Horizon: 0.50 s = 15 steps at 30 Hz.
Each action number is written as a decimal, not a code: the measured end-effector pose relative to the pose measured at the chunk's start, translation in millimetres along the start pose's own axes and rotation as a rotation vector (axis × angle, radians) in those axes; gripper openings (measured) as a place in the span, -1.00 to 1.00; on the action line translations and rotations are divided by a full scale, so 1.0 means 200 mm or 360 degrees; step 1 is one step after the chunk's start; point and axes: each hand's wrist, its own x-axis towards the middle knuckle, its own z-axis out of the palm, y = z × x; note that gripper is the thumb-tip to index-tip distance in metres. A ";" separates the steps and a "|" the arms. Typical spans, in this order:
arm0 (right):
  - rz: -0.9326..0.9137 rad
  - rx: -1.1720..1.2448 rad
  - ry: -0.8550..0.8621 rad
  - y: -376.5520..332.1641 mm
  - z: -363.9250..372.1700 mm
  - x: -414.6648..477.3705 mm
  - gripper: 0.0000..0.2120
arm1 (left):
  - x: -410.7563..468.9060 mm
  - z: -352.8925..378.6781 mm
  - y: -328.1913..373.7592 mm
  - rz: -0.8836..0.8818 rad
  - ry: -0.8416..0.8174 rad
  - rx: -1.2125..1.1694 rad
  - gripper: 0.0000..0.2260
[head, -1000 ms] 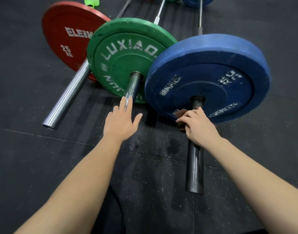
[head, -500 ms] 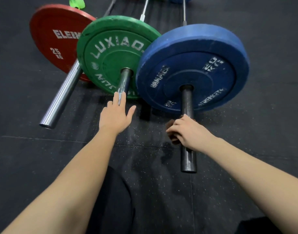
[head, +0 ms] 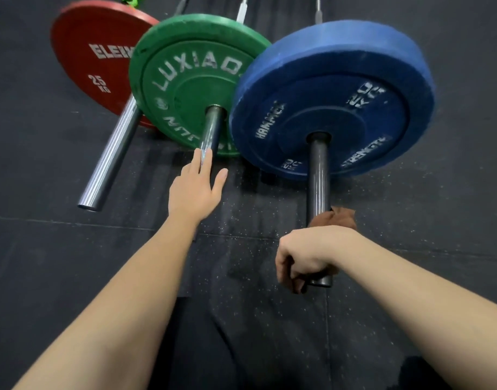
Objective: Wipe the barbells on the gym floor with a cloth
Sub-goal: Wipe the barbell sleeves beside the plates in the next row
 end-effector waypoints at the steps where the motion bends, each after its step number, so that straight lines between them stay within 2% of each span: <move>1: -0.0040 0.0081 -0.0053 0.00 -0.01 -0.02 -0.78 | 0.01 0.01 0.00 0.0010 -0.0012 0.0018 -0.37; 3: -0.0173 0.0193 -0.0011 -0.03 -0.03 -0.06 -0.76 | 0.03 0.00 -0.01 0.0036 -0.0080 0.0050 -0.35; 6: -0.0387 0.0556 0.0338 -0.06 0.04 -0.15 -0.73 | -0.01 -0.09 0.00 -0.0068 -0.0184 -0.0142 -0.33; 9: -0.0422 0.1474 0.0663 -0.11 0.11 -0.33 -0.72 | -0.16 -0.34 0.15 -0.0371 -0.0170 -0.0599 -0.41; 12: -0.0321 0.2494 0.1058 -0.25 0.13 -0.62 -0.71 | -0.35 -0.76 0.40 -0.0471 -0.0319 -0.1068 -0.43; 15: -0.0105 0.3113 0.1225 -0.46 0.11 -1.07 -0.70 | -0.49 -1.32 0.66 -0.0610 -0.0482 -0.1396 -0.50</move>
